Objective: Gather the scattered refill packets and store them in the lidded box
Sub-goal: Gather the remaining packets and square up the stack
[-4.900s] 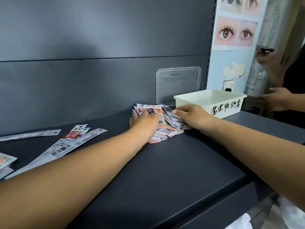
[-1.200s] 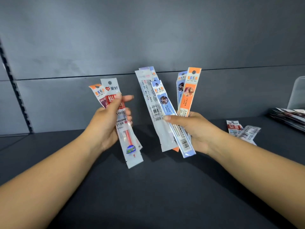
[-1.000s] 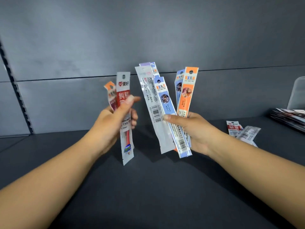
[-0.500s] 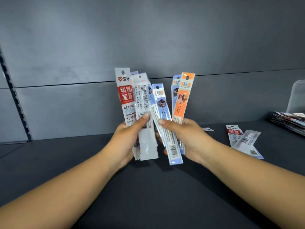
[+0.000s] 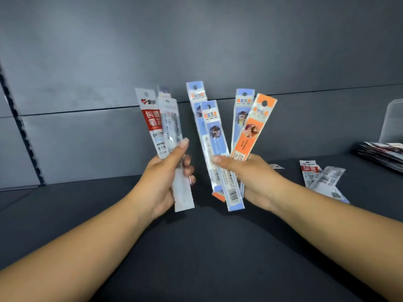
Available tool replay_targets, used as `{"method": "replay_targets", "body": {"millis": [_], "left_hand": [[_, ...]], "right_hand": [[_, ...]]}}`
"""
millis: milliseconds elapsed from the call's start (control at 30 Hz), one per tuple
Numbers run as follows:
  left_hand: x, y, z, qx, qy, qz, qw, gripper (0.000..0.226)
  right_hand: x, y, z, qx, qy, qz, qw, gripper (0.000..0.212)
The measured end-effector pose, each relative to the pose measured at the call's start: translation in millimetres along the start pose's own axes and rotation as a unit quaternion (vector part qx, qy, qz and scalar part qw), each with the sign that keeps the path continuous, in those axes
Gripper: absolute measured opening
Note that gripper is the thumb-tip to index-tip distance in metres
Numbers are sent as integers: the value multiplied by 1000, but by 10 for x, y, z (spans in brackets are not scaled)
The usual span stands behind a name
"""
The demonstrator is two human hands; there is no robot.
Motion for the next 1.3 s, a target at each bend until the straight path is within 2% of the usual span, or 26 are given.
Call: {"method": "replay_targets", "body": {"millis": [67, 133, 333, 433, 500, 600, 700, 800, 867, 900, 1033, 1067, 1100, 1133, 1200, 1300], "left_hand": [[10, 35, -122, 48, -23, 9, 999, 48], [26, 71, -209, 76, -30, 15, 997, 50], [7, 38, -127, 20, -46, -3, 999, 15], [-46, 17, -43, -13, -17, -23, 1000, 19], [-88, 15, -26, -17, -51, -40, 998, 23], [-85, 48, -142, 44, -98, -47, 993, 31], [-31, 70, -221, 89, -114, -23, 989, 35], [5, 61, -198, 76, -137, -5, 988, 34], [-25, 49, -179, 56, -119, -16, 991, 28], [-74, 41, -174, 50, -113, -34, 992, 26], [-259, 30, -17, 9, -58, -77, 995, 2], [-250, 36, 33, -1, -58, -70, 996, 4], [-220, 51, 48, 3, -70, -58, 996, 4], [-171, 69, 32, 18, -84, -43, 995, 4], [-54, 93, -71, 62, -110, -15, 992, 8], [64, 110, -247, 120, -205, 4, 971, 19]], "right_hand": [[-59, 11, -147, 47, 24, -11, 999, 22], [-123, 20, -277, 75, 62, -23, 995, 22], [-122, 1, -311, 93, 131, -11, 987, 14], [-51, -12, -255, 72, 133, 20, 988, 26], [-48, -4, -265, 72, 142, 26, 987, 31], [-94, 32, -357, 102, 150, 20, 983, 23], [-178, 30, -455, 128, 249, 19, 960, 16], [-190, 25, -494, 143, 315, 25, 938, 25], [-201, 55, -547, 172, 307, 10, 936, 7], [-208, 73, -565, 190, 315, 5, 930, 6], [-214, 126, -533, 243, 401, -1, 883, 37], [-137, 113, -448, 218, 398, -6, 891, 56], [-27, 94, -342, 176, 358, -14, 917, 70], [120, 71, -278, 144, 294, -2, 945, 71], [422, 59, -302, 123, 205, 53, 970, 48], [568, 22, -552, 132, 216, 83, 964, 17]]}}
Point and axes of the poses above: each hand's wrist, its own y-axis away from the middle knuckle, its own z-axis out of the back of the hand, x = y × z, the point moved 8 cm from there along -y, towards the middle knuckle, and after that the axes turned 5 degrees about x, right-handed, at the moved point
